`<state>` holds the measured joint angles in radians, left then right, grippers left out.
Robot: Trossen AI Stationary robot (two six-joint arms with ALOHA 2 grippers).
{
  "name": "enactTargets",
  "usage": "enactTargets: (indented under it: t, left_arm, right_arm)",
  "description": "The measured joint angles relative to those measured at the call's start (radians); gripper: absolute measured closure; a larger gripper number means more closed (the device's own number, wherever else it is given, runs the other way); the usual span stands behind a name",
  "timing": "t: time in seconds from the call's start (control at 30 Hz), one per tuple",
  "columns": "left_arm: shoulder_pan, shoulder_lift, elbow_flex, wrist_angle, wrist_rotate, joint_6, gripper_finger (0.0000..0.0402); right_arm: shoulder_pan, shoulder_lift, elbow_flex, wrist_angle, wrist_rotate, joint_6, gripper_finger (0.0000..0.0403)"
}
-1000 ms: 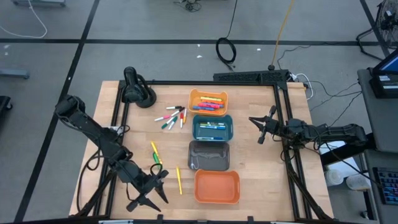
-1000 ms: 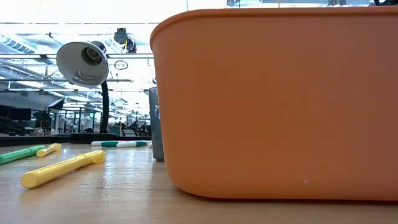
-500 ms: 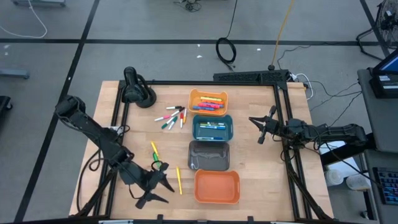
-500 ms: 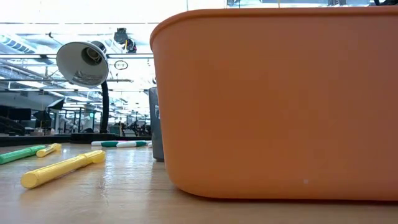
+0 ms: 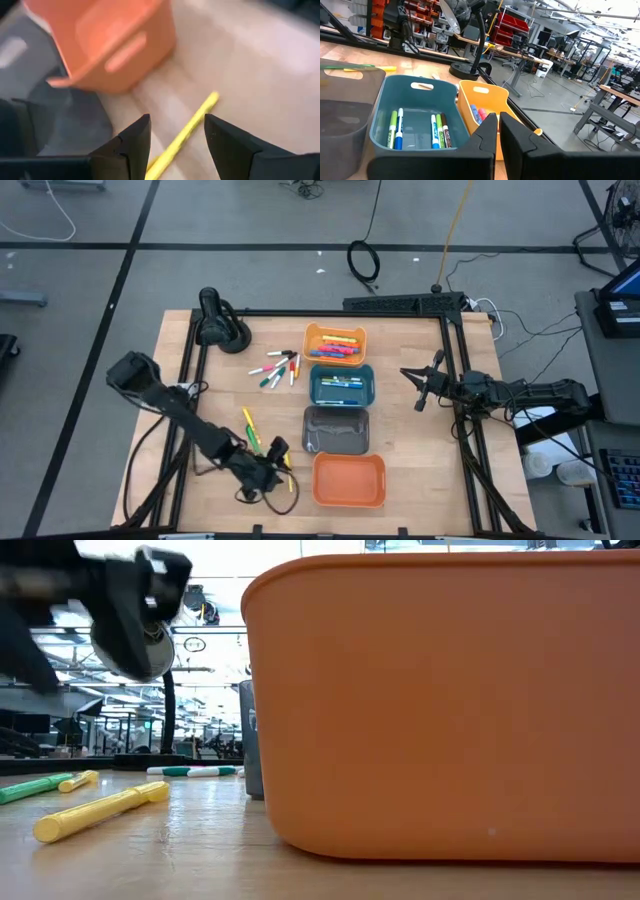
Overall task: Pick & Place Markers
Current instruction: Put the bottom yellow pen into the gray bin
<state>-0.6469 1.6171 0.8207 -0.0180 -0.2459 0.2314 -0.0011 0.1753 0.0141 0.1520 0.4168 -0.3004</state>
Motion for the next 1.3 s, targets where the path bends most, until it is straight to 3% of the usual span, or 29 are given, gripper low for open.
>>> enactTargets:
  t: [0.23, 0.43, 1.07, 1.3]
  left_arm:
    - [0.063, 0.119, 0.000, 0.004, 0.000, 0.082, 0.0215]
    - [0.113, 0.142, 0.003, -0.030, 0.049, 0.081, 0.0215]
    - [0.247, 0.144, 0.003, -0.110, 0.258, -0.149, 0.0215]
    - [0.282, 0.144, 0.002, -0.152, 0.264, -0.208, 0.0216]
  right_arm:
    - [0.000, 0.000, 0.000, 0.000, 0.000, 0.000, 0.0392]
    - [0.000, 0.000, 0.000, 0.000, 0.000, 0.000, 0.0392]
    - [0.000, 0.000, 0.000, 0.000, 0.000, 0.000, 0.0392]
    - [0.000, 0.000, 0.000, 0.000, 0.000, 0.000, 0.0392]
